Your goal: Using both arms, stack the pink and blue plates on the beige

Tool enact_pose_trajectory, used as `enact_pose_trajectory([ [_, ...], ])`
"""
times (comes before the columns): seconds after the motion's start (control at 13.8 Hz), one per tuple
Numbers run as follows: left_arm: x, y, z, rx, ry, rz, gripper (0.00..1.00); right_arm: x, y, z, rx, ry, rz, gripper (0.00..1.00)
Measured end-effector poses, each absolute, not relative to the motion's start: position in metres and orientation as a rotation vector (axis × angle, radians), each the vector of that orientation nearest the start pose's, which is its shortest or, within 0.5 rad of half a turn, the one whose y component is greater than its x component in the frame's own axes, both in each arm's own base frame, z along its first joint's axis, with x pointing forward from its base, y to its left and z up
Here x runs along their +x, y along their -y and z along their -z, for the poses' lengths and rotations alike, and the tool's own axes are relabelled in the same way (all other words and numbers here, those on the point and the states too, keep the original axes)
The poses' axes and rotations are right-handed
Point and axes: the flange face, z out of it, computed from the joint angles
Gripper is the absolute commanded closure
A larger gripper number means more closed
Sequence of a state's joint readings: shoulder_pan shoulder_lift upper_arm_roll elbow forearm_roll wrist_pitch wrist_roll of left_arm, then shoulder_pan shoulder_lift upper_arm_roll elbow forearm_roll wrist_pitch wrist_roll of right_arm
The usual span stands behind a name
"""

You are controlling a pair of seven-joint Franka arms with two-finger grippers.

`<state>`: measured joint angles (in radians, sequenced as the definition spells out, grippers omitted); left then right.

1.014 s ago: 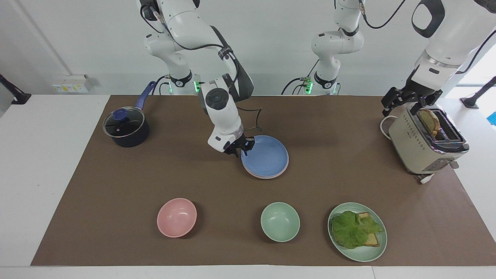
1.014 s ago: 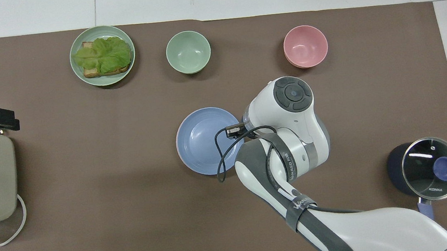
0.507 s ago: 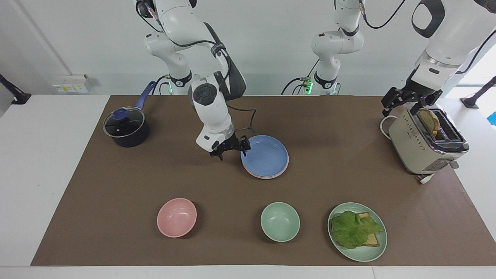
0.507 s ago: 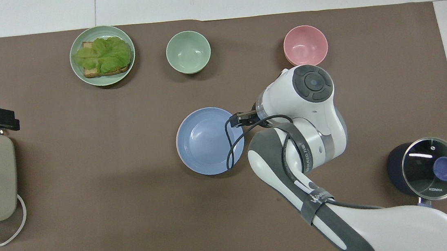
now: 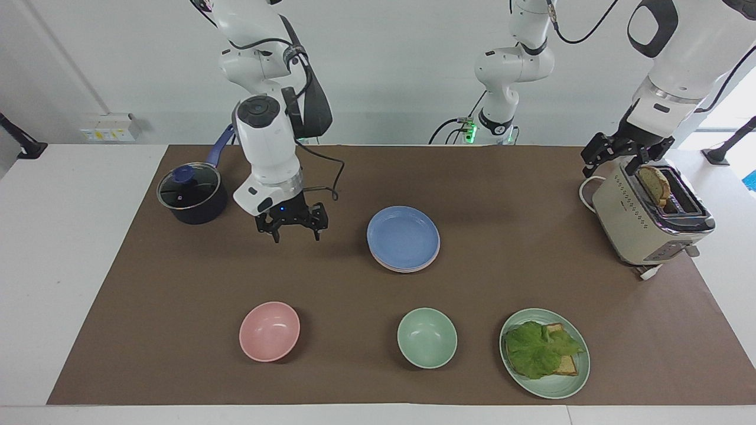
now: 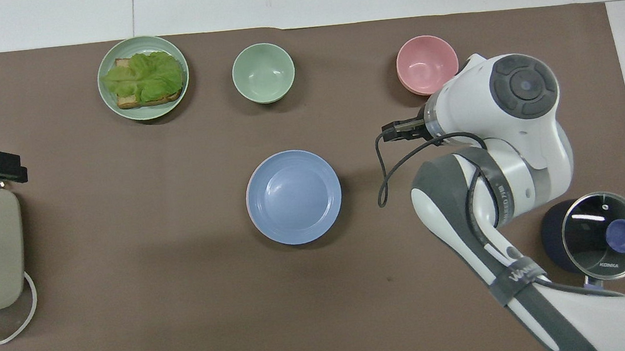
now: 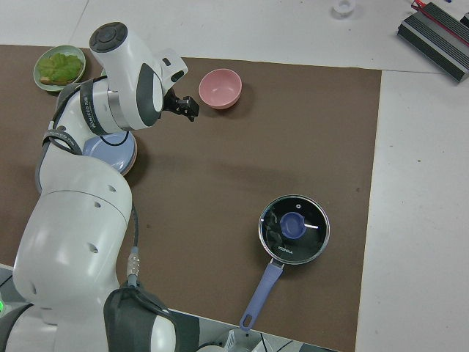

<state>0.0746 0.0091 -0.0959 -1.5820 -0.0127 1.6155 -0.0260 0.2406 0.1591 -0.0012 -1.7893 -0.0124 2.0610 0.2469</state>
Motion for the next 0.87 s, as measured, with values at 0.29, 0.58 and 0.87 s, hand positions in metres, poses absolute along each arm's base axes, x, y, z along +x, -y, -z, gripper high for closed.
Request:
enact_pose_trajectory([
  [0.29, 0.561, 0.013, -0.618, -3.155, 0.008, 0.038, 0.0, 0.582, -0.074, -0.542, -3.123, -0.175, 0.212, 0.0],
  [0.58, 0.561, 0.013, -0.618, -3.156, 0.008, 0.038, 0.0, 0.56, -0.036, -0.595, -3.125, -0.276, 0.193, 0.0],
  [0.87, 0.561, 0.013, -0.618, -3.156, 0.008, 0.038, 0.0, 0.55, -0.009, -0.626, -3.129, -0.355, 0.122, 0.0],
])
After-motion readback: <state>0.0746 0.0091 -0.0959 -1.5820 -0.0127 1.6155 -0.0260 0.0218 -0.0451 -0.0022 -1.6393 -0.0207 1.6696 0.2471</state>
